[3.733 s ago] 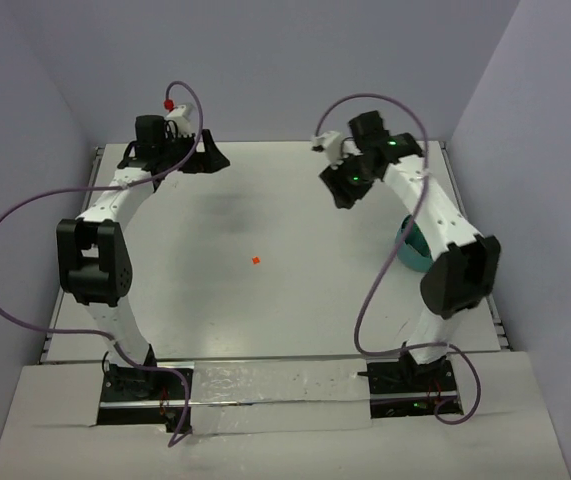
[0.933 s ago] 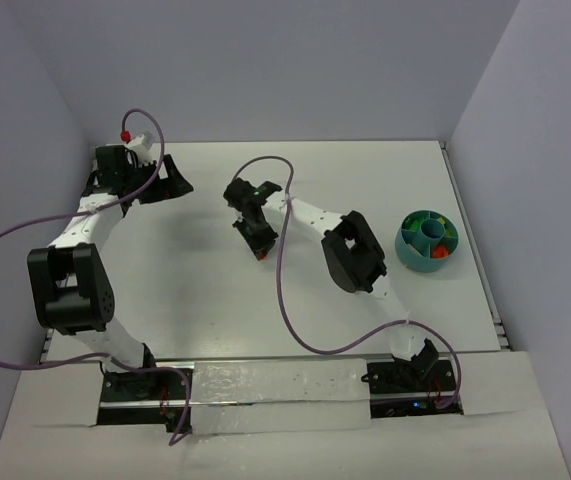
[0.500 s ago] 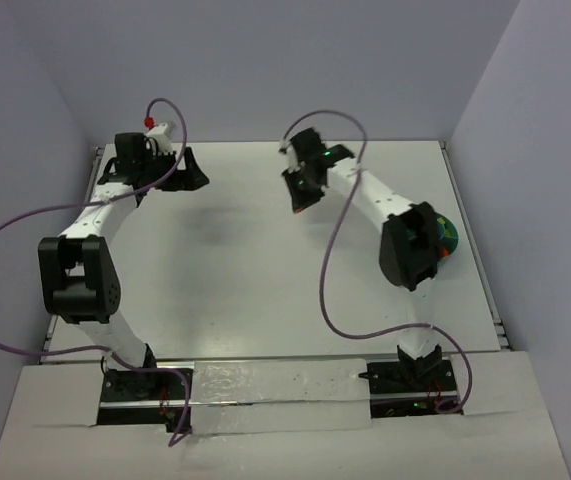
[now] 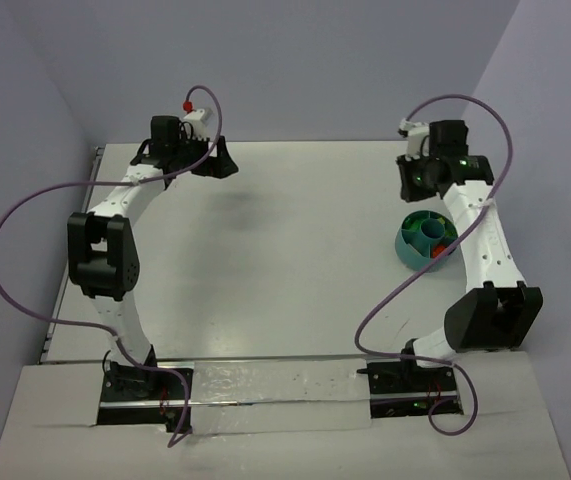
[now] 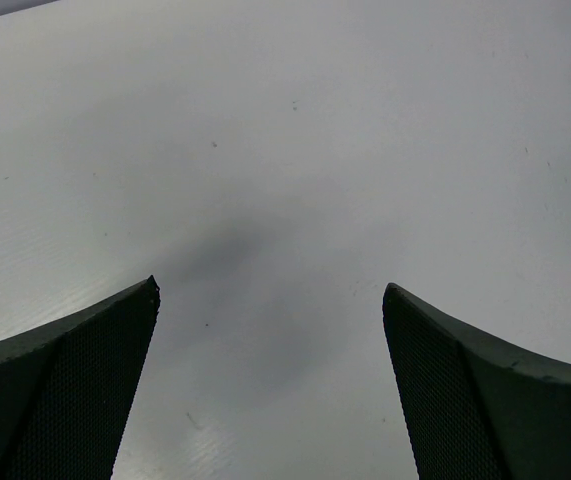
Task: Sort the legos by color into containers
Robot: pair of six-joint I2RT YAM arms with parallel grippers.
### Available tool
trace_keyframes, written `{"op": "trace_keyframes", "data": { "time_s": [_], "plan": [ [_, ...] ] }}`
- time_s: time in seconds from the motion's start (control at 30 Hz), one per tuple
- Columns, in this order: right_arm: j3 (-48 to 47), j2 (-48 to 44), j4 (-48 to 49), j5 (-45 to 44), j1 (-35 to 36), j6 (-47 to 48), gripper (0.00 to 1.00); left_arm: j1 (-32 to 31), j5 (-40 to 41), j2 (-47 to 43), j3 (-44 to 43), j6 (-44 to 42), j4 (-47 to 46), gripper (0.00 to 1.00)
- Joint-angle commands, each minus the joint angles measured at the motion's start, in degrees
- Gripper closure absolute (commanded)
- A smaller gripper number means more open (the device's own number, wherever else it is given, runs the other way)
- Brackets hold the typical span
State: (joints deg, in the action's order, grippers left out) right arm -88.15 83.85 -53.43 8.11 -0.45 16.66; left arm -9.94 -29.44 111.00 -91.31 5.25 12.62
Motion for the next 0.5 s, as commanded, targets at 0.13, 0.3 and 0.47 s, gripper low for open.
{"op": "trace_keyframes", "data": {
  "time_s": [0.13,0.3,0.47],
  "plan": [
    [5.29,-5.02,-11.53,-1.21,-14.4,15.65,1.0,-2.74,-2.55,4.91,-8.34,-0.28,-0.36,0.01],
    [7.03,-3.12,-11.87,-2.17,-17.71,19.16,1.0,-2.89,-2.37,5.54,-9.02,0.99,-0.54,0.01],
    [7.06,0.13,-11.32,-1.43,-19.12,19.52,1.0,-2.89,-1.44,5.14,-8.87,1.45,-0.02,0.01]
  ]
}}
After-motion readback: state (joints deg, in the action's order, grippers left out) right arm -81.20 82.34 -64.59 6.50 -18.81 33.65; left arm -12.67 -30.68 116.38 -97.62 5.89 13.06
